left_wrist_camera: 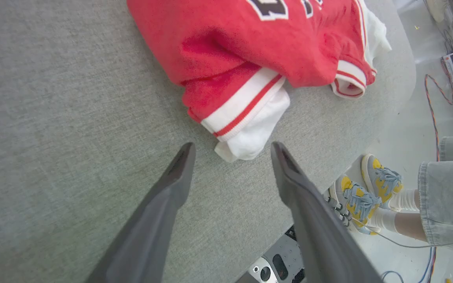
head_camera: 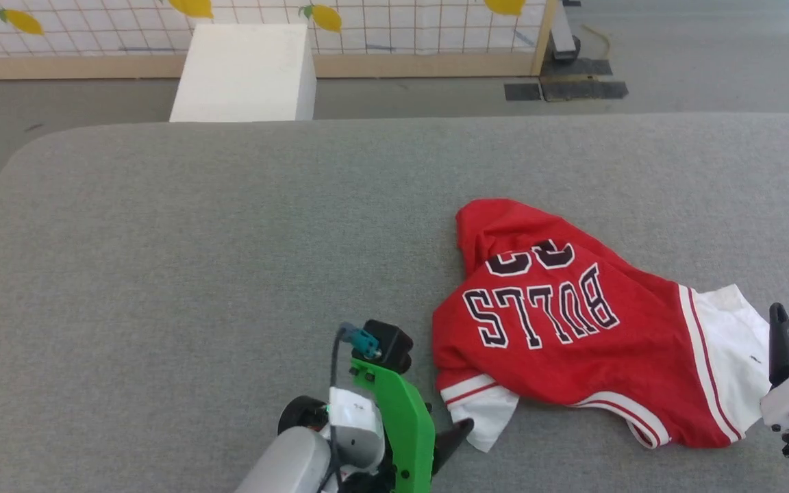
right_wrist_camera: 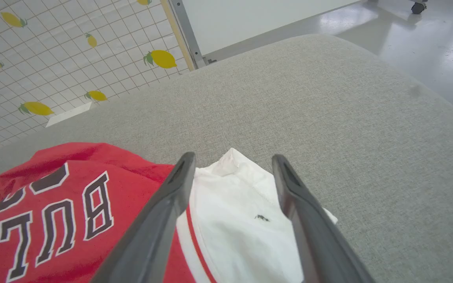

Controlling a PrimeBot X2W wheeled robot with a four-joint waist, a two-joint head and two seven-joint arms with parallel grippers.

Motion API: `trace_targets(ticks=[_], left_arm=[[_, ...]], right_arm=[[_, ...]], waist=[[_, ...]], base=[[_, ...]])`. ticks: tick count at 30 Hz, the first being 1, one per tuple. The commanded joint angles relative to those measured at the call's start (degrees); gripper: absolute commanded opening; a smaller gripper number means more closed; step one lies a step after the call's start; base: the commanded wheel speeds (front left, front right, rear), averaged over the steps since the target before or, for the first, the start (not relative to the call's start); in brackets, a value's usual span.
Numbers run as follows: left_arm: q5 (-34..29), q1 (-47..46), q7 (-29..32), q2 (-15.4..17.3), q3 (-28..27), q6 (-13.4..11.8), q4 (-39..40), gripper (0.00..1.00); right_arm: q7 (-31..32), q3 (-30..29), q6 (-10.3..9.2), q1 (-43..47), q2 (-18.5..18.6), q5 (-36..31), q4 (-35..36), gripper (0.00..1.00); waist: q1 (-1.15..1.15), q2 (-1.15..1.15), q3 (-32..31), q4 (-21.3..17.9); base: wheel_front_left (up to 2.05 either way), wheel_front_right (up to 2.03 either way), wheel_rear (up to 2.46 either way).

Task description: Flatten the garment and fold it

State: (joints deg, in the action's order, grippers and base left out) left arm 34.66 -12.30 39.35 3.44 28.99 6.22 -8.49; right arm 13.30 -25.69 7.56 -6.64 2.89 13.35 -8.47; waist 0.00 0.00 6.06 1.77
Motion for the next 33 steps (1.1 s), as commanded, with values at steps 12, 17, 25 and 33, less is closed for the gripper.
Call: trace_targets(ticks=[12,17,25,33], left_arm=[[2.0,-2.5,-4.9,-0.4,2.3,-0.1,-4.8,0.02],[3.6,-3.6,-5.5,-0.5,3.1,0.2,-5.0,0.0],[2.3,-5.6,-4.4,8.0,-3.7,-4.1,1.0,0.0],[-1.7,-2.9,-5.3,18.6,-16.7,-16.8,4.0,0.0]], right_arm=[[-1.2,0.1,-0.08,0.7,0.0,0.2,-0.7,1.0],[-1.4,0.2,-0.08,0.6,0.0,0.2,-1.4,1.0],[-2.0,0.9,-0.08,0.3,0.0,0.2,-2.5,1.0],[-2.6,2.8,-0.08,0.0,0.0,0.6,-3.7,1.0]], waist=[[0.0,0.0,2.3,-2.0],[0.0,0.0,2.3,-1.0],[0.0,0.0,1.3,1.9],[0.0,0.0,1.5,3.1]], base=[[0.0,0.0,0.0],[0.0,0.0,0.0],[0.0,0.0,0.0],[0.0,0.0,0.0]])
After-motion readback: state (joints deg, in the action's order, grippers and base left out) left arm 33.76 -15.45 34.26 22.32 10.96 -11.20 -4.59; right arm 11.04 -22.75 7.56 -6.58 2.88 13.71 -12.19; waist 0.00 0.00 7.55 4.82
